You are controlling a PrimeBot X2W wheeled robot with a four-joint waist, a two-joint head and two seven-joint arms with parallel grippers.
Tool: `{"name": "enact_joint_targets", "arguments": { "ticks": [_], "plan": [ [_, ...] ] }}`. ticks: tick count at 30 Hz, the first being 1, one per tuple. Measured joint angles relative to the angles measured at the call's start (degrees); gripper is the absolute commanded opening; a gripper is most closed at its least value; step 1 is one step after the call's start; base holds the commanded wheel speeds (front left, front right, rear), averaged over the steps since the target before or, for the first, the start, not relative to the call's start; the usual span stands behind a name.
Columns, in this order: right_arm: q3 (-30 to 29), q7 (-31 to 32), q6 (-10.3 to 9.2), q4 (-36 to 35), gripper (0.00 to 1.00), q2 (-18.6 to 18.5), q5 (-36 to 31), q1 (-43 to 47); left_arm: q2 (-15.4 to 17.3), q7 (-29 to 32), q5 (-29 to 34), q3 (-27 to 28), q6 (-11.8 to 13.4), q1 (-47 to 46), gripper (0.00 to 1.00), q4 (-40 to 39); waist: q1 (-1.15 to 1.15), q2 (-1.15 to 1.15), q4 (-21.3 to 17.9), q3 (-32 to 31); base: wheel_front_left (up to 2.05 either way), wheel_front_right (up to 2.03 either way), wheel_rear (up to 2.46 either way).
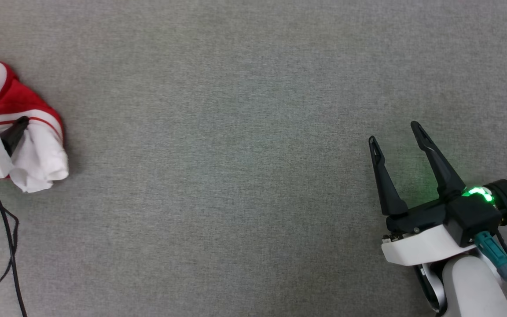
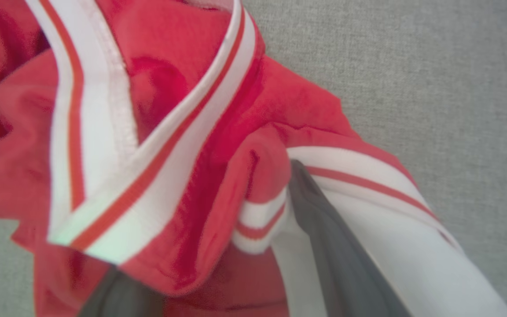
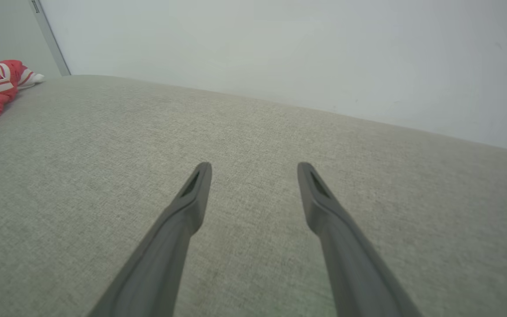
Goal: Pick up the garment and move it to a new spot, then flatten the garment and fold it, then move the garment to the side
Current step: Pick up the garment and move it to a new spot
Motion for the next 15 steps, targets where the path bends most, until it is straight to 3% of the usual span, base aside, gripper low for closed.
{"name": "enact_joint_targets", "arguments": {
  "ticks": [2, 3, 4, 8, 15],
  "plan": [
    [-0.2, 0.0, 0.0, 0.0, 1.0, 0.0, 0.0, -0.1, 0.6, 1.1, -0.8, -0.9, 0.0, -0.5, 1.0, 0.8, -0.01, 0.0, -0.6, 0.6, 0.0, 0.0, 0.0],
    [-0.2, 0.0, 0.0, 0.0, 1.0, 0.0, 0.0, -0.1, 0.9, 1.6, -1.6, -1.2, 0.0, -0.6, 0.66, 1.1, -0.01, 0.0, -0.8, 0.8, 0.0, 0.0, 0.0],
    [-0.3, 0.0, 0.0, 0.0, 1.0, 0.0, 0.1, -0.3, 1.0, 1.8, -2.5, -1.7, 0.0, -0.6, 0.0, 1.1, -0.01, 0.0, -1.0, 0.8, 0.0, 0.0, 0.0],
    [-0.5, 0.0, 0.0, 0.3, 1.0, 0.0, 0.1, -0.3, 1.9, 1.3, -5.1, -3.5, 0.0, 0.0, 0.0, 1.0, -0.01, 0.0, -1.3, 0.2, 0.0, 0.0, 0.0],
    [-0.4, 0.0, 0.0, 1.5, 1.0, 0.0, 1.0, 0.0, 2.7, -5.4, -5.8, -4.5, 0.2, 1.9, 0.0, 2.5, -0.01, 0.0, -1.2, -3.5, 0.0, 0.0, 0.0]
  ]
}}
